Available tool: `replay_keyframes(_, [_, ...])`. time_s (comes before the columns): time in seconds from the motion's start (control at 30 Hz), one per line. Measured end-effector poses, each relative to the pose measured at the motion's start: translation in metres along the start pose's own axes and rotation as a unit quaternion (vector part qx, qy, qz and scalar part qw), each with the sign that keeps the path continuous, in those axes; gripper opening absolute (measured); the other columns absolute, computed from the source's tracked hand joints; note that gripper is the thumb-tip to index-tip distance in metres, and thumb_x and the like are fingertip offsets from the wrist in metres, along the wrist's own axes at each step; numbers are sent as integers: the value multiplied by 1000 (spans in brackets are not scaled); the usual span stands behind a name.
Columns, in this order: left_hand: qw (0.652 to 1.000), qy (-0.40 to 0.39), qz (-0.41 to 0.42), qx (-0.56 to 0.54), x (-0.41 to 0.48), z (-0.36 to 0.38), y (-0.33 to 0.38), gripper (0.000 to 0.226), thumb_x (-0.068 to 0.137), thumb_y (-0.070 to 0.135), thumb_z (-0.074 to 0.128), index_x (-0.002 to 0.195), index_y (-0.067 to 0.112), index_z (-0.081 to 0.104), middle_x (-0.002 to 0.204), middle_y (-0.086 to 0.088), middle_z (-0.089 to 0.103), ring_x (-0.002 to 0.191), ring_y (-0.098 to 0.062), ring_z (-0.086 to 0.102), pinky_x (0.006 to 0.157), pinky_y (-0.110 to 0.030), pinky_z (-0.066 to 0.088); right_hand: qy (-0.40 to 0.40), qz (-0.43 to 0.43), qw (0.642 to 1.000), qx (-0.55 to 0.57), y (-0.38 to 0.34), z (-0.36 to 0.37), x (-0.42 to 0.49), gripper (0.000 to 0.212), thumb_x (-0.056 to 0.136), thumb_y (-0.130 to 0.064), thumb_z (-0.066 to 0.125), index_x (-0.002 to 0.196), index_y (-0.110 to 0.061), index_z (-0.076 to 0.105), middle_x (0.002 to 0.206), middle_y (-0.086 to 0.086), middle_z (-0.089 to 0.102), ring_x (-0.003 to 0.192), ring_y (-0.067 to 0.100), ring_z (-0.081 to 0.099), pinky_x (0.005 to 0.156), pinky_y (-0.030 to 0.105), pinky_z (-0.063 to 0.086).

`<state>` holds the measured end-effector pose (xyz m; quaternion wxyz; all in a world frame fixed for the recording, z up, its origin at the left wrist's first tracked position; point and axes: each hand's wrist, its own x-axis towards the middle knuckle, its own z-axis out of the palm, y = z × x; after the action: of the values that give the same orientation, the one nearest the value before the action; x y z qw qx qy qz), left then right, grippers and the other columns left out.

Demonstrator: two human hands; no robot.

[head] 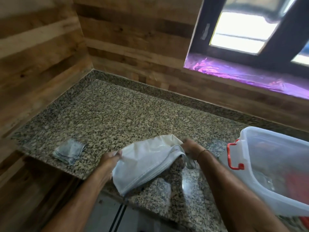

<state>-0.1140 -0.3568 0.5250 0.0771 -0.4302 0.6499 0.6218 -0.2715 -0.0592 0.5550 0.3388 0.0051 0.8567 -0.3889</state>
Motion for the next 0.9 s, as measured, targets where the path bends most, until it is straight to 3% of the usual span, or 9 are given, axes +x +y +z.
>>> replay_keyframes(0.13, [995, -18, 96, 11, -22, 10, 60, 30, 104, 35, 61, 107, 8, 74, 91, -13, 79, 84, -32, 76, 68, -40, 61, 32, -46, 997, 56, -28, -52, -26, 10, 92, 8, 64, 96, 11, 73, 84, 16, 63, 73, 27, 57, 69, 42, 45])
replay_keyframes(0.2, [990, -24, 141, 0, -37, 24, 97, 28, 103, 33, 62, 104, 8, 75, 83, -10, 79, 80, -29, 73, 75, -43, 61, 66, -75, 994, 54, -44, -89, -46, 21, 94, 4, 63, 109, 17, 68, 91, 17, 59, 84, 30, 49, 74, 45, 38])
replay_keyframes(0.37, [966, -57, 250, -16, -103, 89, 190, 25, 102, 35, 64, 100, 12, 73, 104, -19, 75, 92, -31, 70, 93, -54, 57, 112, -152, 976, 110, -61, -200, -125, 35, 96, 10, 57, 130, 22, 55, 109, 22, 53, 96, 34, 42, 79, 45, 38])
replay_keyframes(0.47, [952, -85, 293, -42, -146, 146, 225, 27, 103, 32, 62, 86, 12, 70, 104, -18, 72, 93, -29, 66, 91, -51, 57, 156, -178, 958, 159, -45, -257, -171, 31, 97, 11, 55, 125, 23, 57, 106, 20, 60, 90, 31, 52, 90, 45, 41])
replay_keyframes(0.57, [932, -115, 337, -72, -180, 215, 239, 25, 103, 28, 63, 84, 13, 68, 84, -8, 73, 75, -17, 68, 73, -30, 56, 191, -190, 946, 179, -7, -309, -204, 10, 97, 6, 59, 98, 4, 69, 90, 14, 63, 78, 26, 56, 80, 39, 49])
replay_keyframes(0.63, [923, -119, 356, -78, -199, 261, 236, 23, 103, 26, 63, 96, 5, 70, 76, -7, 70, 63, -11, 65, 62, -22, 52, 233, -181, 943, 155, 25, -340, -218, 11, 98, 5, 60, 105, 3, 69, 95, 13, 64, 82, 24, 59, 80, 37, 50])
replay_keyframes(0.7, [925, -128, 345, -90, -214, 300, 225, 26, 103, 26, 63, 107, 1, 71, 91, -13, 68, 79, -21, 63, 73, -33, 51, 264, -177, 934, 160, 60, -357, -222, 12, 97, 8, 61, 103, 0, 69, 90, 9, 64, 73, 16, 62, 65, 23, 54])
replay_keyframes(0.77, [921, -128, 354, -95, -227, 335, 206, 22, 103, 23, 63, 104, 3, 72, 90, -12, 68, 76, -21, 60, 74, -35, 50, 260, -175, 923, 223, 99, -365, -221, 14, 94, 13, 61, 101, 2, 69, 82, 7, 65, 68, 17, 60, 53, 22, 53])
replay_keyframes(0.9, [912, -70, 396, -77, -240, 374, 144, 22, 104, 23, 62, 94, 9, 77, 76, 1, 69, 69, -15, 60, 59, -25, 48, 272, -194, 887, 319, 159, -355, -205, 33, 90, 17, 62, 120, 7, 67, 79, 5, 73, 61, 13, 69, 51, 22, 56])
